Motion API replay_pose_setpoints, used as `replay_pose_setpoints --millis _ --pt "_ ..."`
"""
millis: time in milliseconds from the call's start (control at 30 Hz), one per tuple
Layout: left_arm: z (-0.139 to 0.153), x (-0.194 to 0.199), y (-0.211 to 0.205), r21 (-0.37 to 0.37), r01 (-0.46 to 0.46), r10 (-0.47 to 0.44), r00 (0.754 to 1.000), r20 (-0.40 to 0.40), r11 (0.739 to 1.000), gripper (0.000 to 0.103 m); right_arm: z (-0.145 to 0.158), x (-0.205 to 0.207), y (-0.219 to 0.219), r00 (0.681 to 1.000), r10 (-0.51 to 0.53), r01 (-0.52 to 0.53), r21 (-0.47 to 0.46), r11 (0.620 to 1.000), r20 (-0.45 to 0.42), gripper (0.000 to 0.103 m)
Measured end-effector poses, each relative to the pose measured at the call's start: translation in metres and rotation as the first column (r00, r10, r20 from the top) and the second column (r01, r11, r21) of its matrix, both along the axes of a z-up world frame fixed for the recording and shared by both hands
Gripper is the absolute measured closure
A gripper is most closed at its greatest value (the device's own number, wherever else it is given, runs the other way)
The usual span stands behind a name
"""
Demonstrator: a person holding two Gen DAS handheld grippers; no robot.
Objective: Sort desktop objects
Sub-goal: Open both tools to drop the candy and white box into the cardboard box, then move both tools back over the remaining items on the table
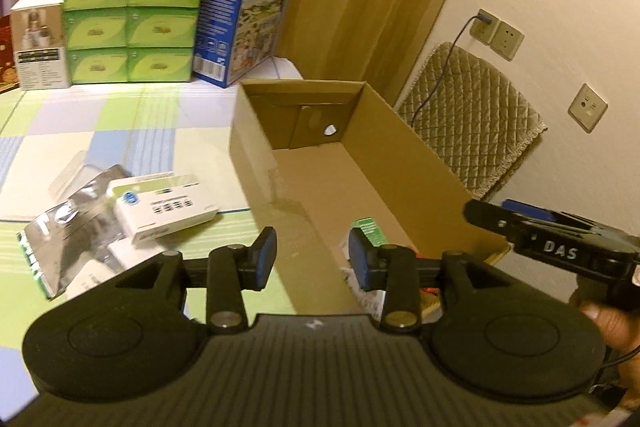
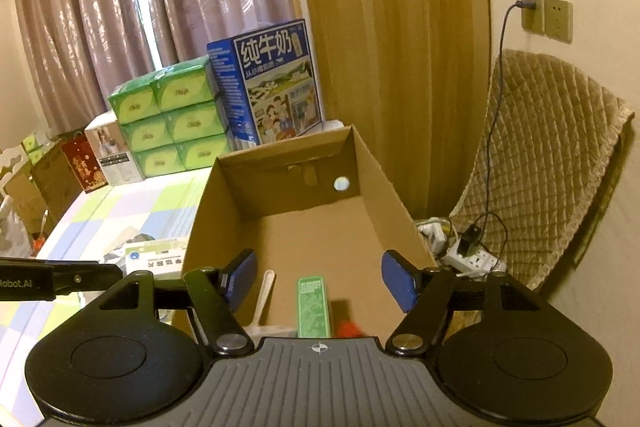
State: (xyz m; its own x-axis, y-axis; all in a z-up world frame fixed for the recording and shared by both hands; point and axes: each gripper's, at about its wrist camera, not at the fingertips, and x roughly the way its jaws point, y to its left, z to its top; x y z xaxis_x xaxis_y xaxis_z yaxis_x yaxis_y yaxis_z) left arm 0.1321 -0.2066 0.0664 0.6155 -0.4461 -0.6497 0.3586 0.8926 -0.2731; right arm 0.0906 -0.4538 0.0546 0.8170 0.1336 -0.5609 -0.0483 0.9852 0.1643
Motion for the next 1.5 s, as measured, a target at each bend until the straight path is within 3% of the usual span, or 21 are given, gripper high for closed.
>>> replay_pose_setpoints --millis 200,267,500,567,933,1233,1500 --pt "-0.002 -0.019 0.02 0.001 -0.035 0.035 0.999 -0.006 0.999 0.06 0.004 -0.021 0.015 1.0 0.007 -0.007 -0.009 1.0 -0.023 0.025" --pt "-0.003 -0.025 0.027 0.005 -0.047 0.047 0.999 -0.008 0.999 0.051 0.004 -0.029 0.023 0.999 0.017 -0.018 -0.015 1.0 -0.027 0.022" --pt "-0.005 -0.045 0.048 0.027 -0.086 0.086 0.996 0.0 0.996 0.039 0.005 -0.048 0.048 0.998 0.057 -0.057 -0.017 0.998 -0.038 0.016" --pt "-0.004 -0.049 0.055 0.028 -0.097 0.097 0.995 0.004 0.995 0.03 0.005 -0.051 0.054 0.997 0.067 -0.067 -0.017 0.998 -0.039 0.014" --pt "-0.011 -0.072 0.1 0.065 -0.154 0.153 0.988 0.019 0.986 0.009 0.001 -0.067 0.091 0.99 0.136 -0.137 -0.015 0.99 -0.038 0.003" --pt "-0.03 -0.084 0.154 0.12 -0.237 0.238 0.971 -0.001 0.964 0.005 -0.017 -0.071 0.13 0.972 0.224 -0.226 -0.019 0.974 -0.072 0.002" --pt "-0.038 -0.08 0.18 0.133 -0.228 0.232 0.972 -0.017 0.964 0.005 -0.037 -0.067 0.159 0.953 0.282 -0.288 -0.042 0.957 -0.111 0.002"
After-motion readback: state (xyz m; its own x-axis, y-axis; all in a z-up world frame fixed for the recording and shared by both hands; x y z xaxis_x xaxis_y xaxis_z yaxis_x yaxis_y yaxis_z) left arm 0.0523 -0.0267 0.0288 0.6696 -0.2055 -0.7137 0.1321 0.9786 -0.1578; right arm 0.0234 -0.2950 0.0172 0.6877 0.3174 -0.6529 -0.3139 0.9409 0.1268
